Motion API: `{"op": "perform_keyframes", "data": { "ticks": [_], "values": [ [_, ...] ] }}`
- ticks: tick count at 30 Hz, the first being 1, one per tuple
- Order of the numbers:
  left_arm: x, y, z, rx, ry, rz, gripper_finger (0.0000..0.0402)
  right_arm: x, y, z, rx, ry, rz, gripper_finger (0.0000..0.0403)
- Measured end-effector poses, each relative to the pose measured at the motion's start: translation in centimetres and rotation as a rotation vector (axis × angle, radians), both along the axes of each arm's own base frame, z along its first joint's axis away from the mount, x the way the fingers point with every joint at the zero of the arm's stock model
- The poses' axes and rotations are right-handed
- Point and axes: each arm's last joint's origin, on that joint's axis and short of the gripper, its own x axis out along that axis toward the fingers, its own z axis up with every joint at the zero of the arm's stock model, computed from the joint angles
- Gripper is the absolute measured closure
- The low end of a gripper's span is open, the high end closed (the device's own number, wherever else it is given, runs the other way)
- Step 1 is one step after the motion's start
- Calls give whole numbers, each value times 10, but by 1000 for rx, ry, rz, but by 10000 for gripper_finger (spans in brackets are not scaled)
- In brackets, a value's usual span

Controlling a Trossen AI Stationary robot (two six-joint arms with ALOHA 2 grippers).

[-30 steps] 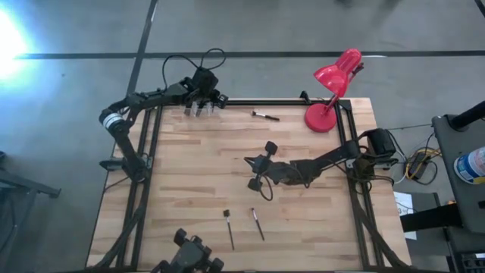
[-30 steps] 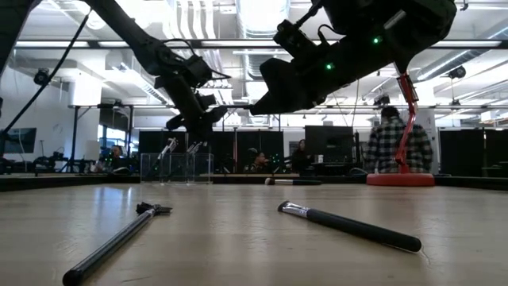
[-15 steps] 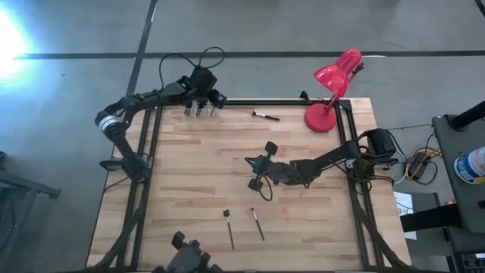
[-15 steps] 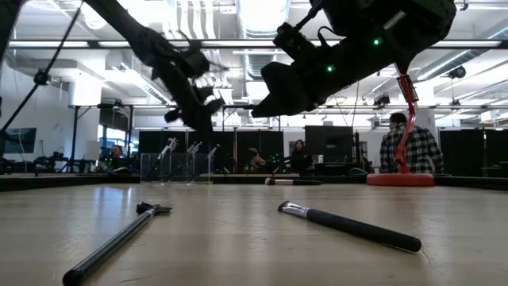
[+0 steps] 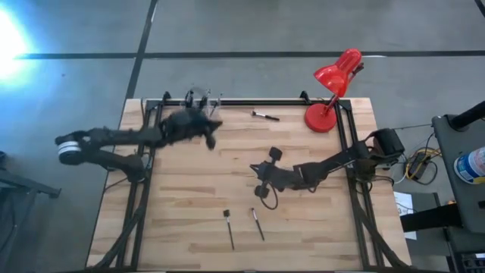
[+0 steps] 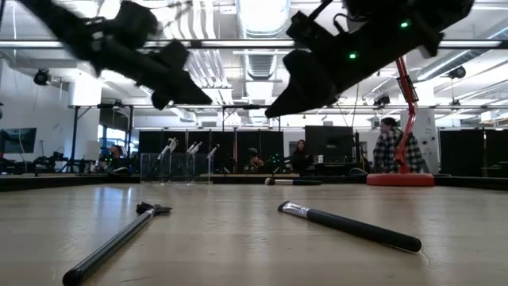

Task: Put items in baskets/containers
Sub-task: Put the black eyeshadow brush into the transparent organizer

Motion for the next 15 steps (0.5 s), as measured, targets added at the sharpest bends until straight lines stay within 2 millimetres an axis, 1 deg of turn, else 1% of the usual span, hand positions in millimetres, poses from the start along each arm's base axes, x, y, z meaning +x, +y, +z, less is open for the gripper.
{"op": "perform_keyframes", "data": {
  "ticks": [3, 5, 6, 9, 11, 15],
  "values": [
    [-13, -29, -21, 34, -141, -96, 401, -6, 8, -6, 12, 11, 18, 394],
    [-23, -43, -34, 48, -208, -146, 401, -11, 8, -13, 23, 30, 12, 394],
    [-28, -49, -40, 51, -232, -165, 401, -13, 4, -17, 32, 36, -3, 394],
    [-39, -57, -50, 62, -281, -198, 401, -17, -17, -26, 86, 57, -46, 394],
    [-43, -59, -55, 61, -288, -220, 401, -16, -38, -30, 140, 76, -42, 394],
    [-47, -60, -62, 51, -266, -239, 401, -15, -83, -32, 241, 94, -29, 394]
  ]
}}
